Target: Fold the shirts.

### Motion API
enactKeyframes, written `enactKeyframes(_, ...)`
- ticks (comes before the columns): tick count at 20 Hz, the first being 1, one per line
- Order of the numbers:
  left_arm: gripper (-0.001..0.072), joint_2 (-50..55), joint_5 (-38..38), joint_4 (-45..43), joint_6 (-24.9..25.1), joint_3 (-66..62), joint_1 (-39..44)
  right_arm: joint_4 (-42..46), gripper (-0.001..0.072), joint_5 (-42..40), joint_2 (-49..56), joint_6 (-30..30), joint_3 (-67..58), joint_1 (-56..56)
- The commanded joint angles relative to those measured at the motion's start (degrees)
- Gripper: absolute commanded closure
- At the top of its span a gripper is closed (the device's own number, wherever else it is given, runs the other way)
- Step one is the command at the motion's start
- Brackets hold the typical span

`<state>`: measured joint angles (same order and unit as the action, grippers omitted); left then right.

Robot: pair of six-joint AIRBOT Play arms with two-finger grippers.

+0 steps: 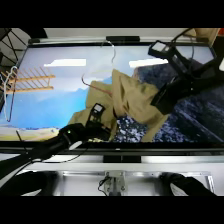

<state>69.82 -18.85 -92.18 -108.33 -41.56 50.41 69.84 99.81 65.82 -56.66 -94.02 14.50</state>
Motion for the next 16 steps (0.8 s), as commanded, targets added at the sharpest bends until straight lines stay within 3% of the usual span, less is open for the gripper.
enactKeyframes(1, 0.016, 5.16, 5.68, -0.42, -1.03, -2.45, -0.79, 0.13, 0.0648, 0.02, -0.04, -0.17, -0.02, 0.07)
enactKeyframes(3, 0.0217, 7.52, 8.41, -0.37, -2.58, -3.52, -2.62, 0.13, 0.0648, 0.13, -0.04, -0.2, -0.02, 0.07)
enactKeyframes(4, 0.0357, 8.35, 10.84, -0.35, -5.25, -3.85, -3.32, 0.13, 0.0648, 0.09, -0.04, -0.17, -0.02, 0.07)
enactKeyframes(5, 0.0613, 8.79, 12.76, -0.35, -7.74, -4.07, -3.74, 0.26, 0.0648, 0.07, -0.04, -0.17, -0.02, 0.07)
enactKeyframes(6, 0.066, 8.7, 13.46, -0.33, -8.74, -4.26, -4.07, 0.76, 0.0648, 0.09, -0.04, -0.2, -0.02, 0.07)
enactKeyframes(9, 0.0662, 5.88, 6.86, -0.44, -6.95, -4.5, -6.75, 3.26, 0.0647, 0.04, -0.04, -0.15, 0.0, 0.0)
enactKeyframes(13, 0.0662, -3.13, -3.26, -0.42, 7.13, -4.52, -16.63, 3.74, 0.0647, -0.13, -0.04, -0.15, -0.02, 0.02)
enactKeyframes(16, 0.0662, -7.91, -5.25, -0.28, 8.85, -6.03, -27.39, -1.05, 0.0647, -2.91, -0.48, -0.09, -0.09, 0.02)
